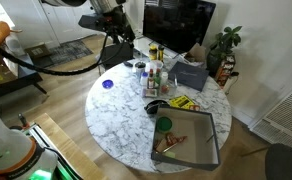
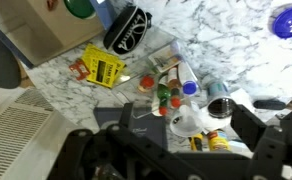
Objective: Pick up the white container from the clear cup and put it in the clear storage container
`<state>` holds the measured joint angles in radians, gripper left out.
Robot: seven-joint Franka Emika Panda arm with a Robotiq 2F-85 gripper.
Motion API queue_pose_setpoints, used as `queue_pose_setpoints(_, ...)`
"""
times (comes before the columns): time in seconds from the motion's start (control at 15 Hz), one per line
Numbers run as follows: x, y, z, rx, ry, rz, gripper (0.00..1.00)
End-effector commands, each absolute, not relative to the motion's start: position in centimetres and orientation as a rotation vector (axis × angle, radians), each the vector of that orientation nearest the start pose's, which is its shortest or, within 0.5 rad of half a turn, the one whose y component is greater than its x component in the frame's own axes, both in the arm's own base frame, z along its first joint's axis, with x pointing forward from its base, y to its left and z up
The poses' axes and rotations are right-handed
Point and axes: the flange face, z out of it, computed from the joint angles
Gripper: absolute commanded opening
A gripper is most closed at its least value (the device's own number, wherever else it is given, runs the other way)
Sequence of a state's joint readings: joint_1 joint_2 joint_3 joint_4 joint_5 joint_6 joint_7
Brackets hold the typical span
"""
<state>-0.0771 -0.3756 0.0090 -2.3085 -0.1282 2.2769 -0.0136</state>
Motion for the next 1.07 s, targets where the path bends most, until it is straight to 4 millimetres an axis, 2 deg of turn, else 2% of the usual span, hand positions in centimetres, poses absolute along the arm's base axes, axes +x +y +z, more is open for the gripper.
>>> queue_pose_setpoints(0.0, 50.4, 3.2, 50.8, -3.231, -0.249, -0.602, 1.00)
queue_pose_setpoints(0.13, 52.7, 6.1, 49.5, -3.172, -0.365, -0.574, 1.00)
queue_pose_setpoints(0.27, 55.3, 7.3, 48.8, -3.151, -0.404, -0.582, 1.00)
queue_pose_setpoints(0.4, 58.0, 7.9, 48.6, -3.134, -0.418, -0.583, 1.00)
queue_pose_setpoints(0.73, 64.0, 7.7, 48.8, -3.101, -0.355, -0.707, 1.00)
queue_pose_setpoints(0.8, 64.6, 7.8, 49.0, -3.080, -0.355, -0.703, 1.00)
queue_pose_setpoints(0.87, 62.7, 7.7, 49.0, -3.116, -0.353, -0.685, 1.00)
queue_pose_setpoints(1.0, 64.1, 7.8, 49.0, -3.100, -0.341, -0.698, 1.00)
